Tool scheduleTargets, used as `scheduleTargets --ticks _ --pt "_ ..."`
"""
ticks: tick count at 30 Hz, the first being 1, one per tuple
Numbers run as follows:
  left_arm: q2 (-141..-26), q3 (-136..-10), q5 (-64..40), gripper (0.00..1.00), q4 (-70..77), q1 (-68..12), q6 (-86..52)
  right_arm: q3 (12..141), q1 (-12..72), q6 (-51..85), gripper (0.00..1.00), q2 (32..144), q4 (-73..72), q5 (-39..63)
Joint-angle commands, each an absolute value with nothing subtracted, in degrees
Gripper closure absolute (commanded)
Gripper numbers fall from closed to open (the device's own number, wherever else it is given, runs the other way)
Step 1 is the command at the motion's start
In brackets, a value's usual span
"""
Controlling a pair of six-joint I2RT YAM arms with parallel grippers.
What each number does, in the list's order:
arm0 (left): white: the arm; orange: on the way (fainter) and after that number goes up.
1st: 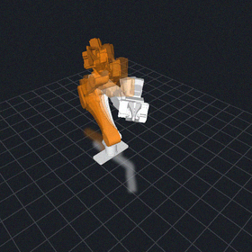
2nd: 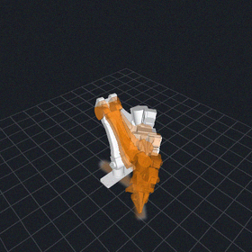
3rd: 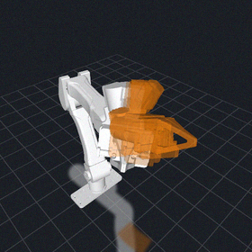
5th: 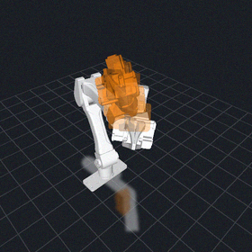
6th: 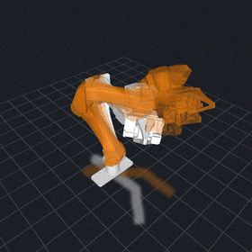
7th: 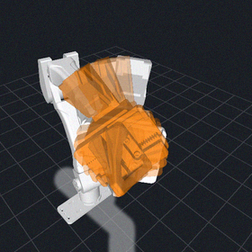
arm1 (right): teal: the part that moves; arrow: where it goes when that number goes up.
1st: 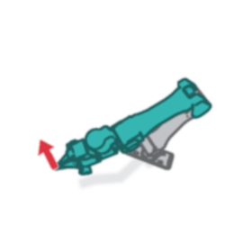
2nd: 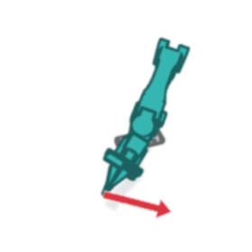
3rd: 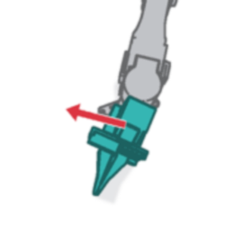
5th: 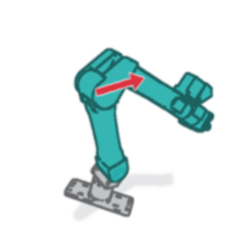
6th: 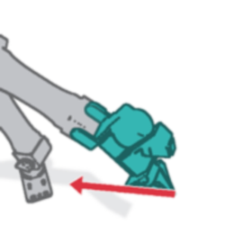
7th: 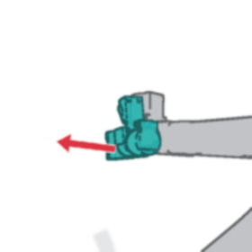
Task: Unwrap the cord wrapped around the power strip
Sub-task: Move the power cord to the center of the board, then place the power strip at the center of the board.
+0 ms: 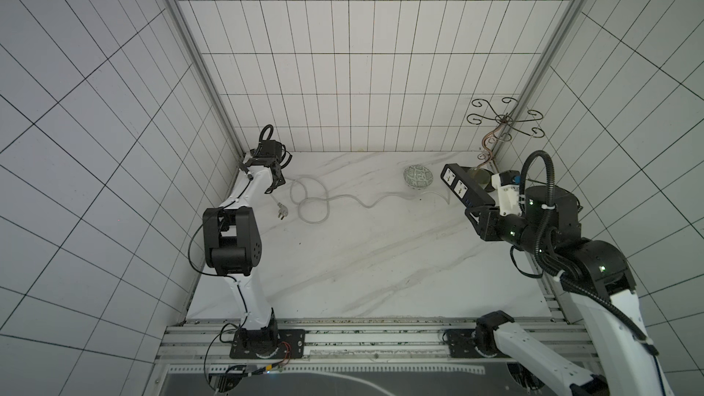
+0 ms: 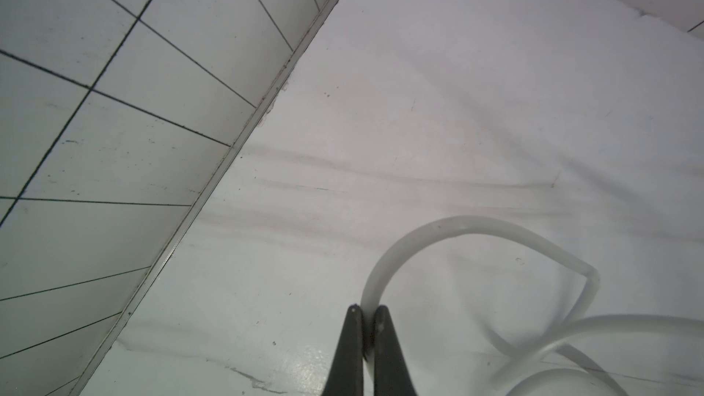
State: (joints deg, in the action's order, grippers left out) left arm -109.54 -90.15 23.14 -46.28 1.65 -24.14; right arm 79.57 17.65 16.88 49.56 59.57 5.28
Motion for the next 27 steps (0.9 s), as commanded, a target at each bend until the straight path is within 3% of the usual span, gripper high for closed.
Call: scheduleTargets --ticks 1,7,10,15,22,27 --pt "-107.8 -83.6 25.2 1.00 -46.4 2.4 -25.9 79.7 17.4 16.2 1.00 49.6 58.6 4.7" --pt "-104.8 -78.3 21.6 0.37 -43.6 2.5 -24.1 76.5 17.4 15.4 1.00 50.7 56.4 6.9" --pt "-102.0 -81.3 19.5 0.17 -43.3 2.4 -22.2 73.9 17.3 15.1 1.00 51.5 54.4 8.0" --pt "-92.7 -83.0 11.2 0.09 -36.2 -0.4 -17.0 72.1 17.4 16.2 1.00 52.2 52.2 10.2" --pt "-76.6 -71.2 7.8 0.09 -10.1 -19.0 0.1 72.5 17.4 14.9 1.00 53.2 52.7 12.4" --pt "-69.2 -61.9 -5.4 0.11 3.1 -28.2 15.8 72.8 17.4 12.7 1.00 53.2 53.4 16.6"
